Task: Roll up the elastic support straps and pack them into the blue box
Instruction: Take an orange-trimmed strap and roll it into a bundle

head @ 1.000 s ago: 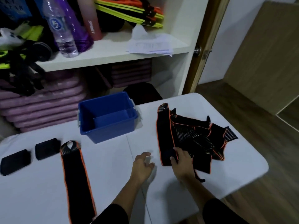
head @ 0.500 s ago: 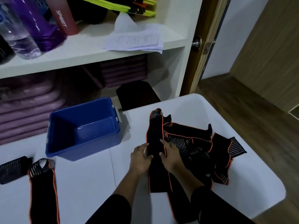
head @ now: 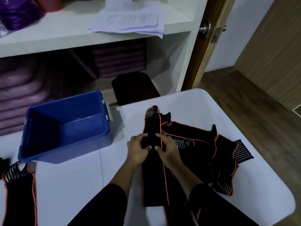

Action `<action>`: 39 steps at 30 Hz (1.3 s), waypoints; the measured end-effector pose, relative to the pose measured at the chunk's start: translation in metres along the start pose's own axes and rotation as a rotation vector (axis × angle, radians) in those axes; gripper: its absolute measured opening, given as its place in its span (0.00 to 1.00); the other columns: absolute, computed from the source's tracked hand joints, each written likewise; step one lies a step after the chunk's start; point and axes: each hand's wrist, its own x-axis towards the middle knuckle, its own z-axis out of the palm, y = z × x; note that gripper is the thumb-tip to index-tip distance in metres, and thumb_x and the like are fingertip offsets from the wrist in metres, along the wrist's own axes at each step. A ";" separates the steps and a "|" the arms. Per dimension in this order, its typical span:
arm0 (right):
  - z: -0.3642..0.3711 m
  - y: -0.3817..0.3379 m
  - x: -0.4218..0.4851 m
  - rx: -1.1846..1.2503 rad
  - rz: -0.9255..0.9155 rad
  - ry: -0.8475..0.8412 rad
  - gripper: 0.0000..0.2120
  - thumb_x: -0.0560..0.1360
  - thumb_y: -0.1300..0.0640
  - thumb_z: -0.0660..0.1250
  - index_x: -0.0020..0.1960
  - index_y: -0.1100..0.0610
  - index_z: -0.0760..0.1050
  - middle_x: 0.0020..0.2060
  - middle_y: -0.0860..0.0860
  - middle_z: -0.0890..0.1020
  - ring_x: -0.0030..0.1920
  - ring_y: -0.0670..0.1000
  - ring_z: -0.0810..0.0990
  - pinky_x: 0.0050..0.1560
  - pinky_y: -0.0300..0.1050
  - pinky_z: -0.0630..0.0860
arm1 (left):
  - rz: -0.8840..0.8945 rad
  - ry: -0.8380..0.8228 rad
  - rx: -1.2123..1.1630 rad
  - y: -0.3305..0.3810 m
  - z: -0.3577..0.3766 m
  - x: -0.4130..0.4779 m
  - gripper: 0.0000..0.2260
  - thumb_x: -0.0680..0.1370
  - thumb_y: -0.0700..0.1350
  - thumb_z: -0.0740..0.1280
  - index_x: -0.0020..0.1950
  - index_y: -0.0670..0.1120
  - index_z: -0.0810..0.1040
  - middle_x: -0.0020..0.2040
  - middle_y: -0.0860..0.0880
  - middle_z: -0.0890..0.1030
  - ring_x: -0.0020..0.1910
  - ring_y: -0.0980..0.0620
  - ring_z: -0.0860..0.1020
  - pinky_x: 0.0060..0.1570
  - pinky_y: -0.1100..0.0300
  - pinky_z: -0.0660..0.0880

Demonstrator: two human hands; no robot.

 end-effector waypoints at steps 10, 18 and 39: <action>-0.010 -0.046 -0.023 0.193 -0.023 -0.004 0.29 0.69 0.70 0.69 0.67 0.51 0.71 0.57 0.44 0.73 0.36 0.39 0.73 0.42 0.34 0.73 | 0.071 0.099 -0.271 0.023 -0.044 -0.057 0.24 0.70 0.28 0.66 0.61 0.49 0.75 0.56 0.47 0.70 0.51 0.55 0.73 0.44 0.79 0.69; -0.009 -0.123 -0.066 0.412 -0.067 -0.272 0.33 0.72 0.73 0.65 0.72 0.51 0.64 0.68 0.50 0.69 0.61 0.47 0.76 0.63 0.50 0.75 | 0.120 0.065 -0.421 0.024 -0.119 -0.134 0.28 0.72 0.26 0.63 0.68 0.47 0.70 0.64 0.54 0.65 0.56 0.69 0.67 0.44 0.82 0.67; 0.166 -0.283 -0.134 0.320 -0.304 -0.705 0.41 0.68 0.60 0.71 0.73 0.37 0.57 0.74 0.39 0.57 0.73 0.47 0.63 0.70 0.54 0.68 | -0.047 0.336 -0.451 -0.120 -0.300 -0.261 0.35 0.65 0.40 0.66 0.70 0.59 0.65 0.74 0.64 0.54 0.71 0.47 0.64 0.69 0.45 0.66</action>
